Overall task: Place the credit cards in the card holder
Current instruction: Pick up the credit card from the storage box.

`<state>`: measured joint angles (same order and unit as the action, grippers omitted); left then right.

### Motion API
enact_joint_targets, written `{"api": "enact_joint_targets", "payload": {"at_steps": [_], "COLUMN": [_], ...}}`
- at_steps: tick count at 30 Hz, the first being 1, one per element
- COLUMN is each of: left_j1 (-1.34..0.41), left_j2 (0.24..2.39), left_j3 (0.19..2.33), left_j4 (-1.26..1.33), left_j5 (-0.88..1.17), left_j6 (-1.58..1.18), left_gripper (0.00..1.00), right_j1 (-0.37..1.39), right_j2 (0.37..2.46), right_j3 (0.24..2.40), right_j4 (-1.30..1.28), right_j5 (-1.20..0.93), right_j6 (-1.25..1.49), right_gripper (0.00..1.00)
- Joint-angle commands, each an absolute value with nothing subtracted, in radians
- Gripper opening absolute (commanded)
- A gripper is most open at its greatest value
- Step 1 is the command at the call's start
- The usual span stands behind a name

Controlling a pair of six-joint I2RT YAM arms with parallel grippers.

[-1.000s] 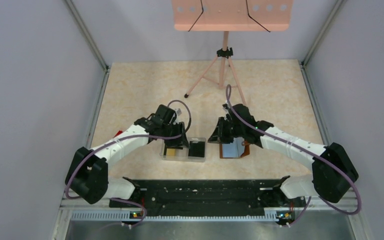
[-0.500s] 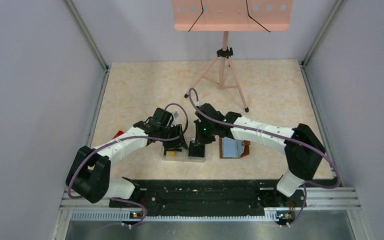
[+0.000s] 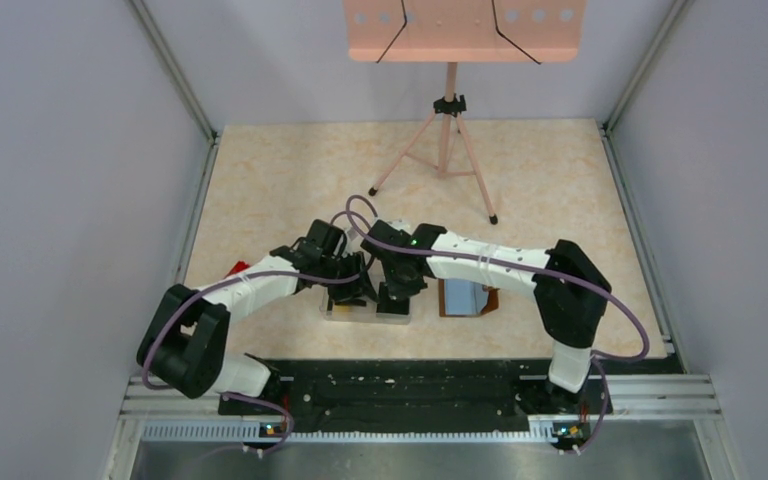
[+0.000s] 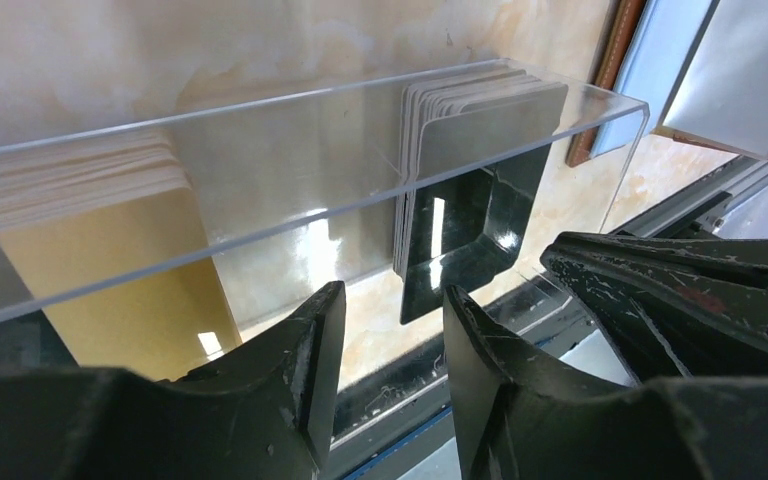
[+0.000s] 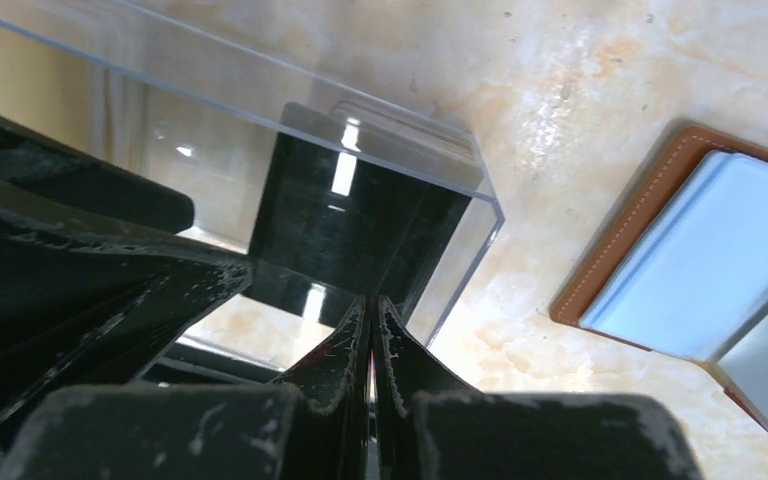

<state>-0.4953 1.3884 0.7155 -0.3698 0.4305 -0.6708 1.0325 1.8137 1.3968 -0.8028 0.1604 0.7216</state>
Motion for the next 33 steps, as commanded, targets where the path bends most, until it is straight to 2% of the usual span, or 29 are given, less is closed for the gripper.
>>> {"api": "enact_joint_targets", "payload": {"at_steps": [1,19,23,28,33], "left_j1": [-0.492,-0.492,-0.492,-0.491,-0.491], "left_j2": [1.403,1.489,1.482,1.462,1.425], "left_j3": [0.71,0.693,0.678,0.691,0.719], "left_j4": [-0.317,-0.242,-0.195,-0.205,-0.261], "left_j5": [0.445,0.499,0.536,0.549,0.526], "left_j6": [-0.67,-0.7,-0.717,-0.71,-0.69], "left_gripper": [0.46,0.4,0.32,0.14,0.04], "right_j1": [1.046,1.043,1.031,1.015,1.006], "right_j2": [1.839,1.901,1.894,1.873,1.867], "right_j3": [1.448,1.422,1.392,1.357,1.342], "right_j4": [-0.877,-0.857,-0.827,-0.793,-0.777], "right_j5": [0.224,0.168,0.134,0.108,0.091], "right_j6": [0.727,0.771,0.776,0.779,0.778], "right_gripper": [0.0,0.0,0.0,0.0,0.0]}}
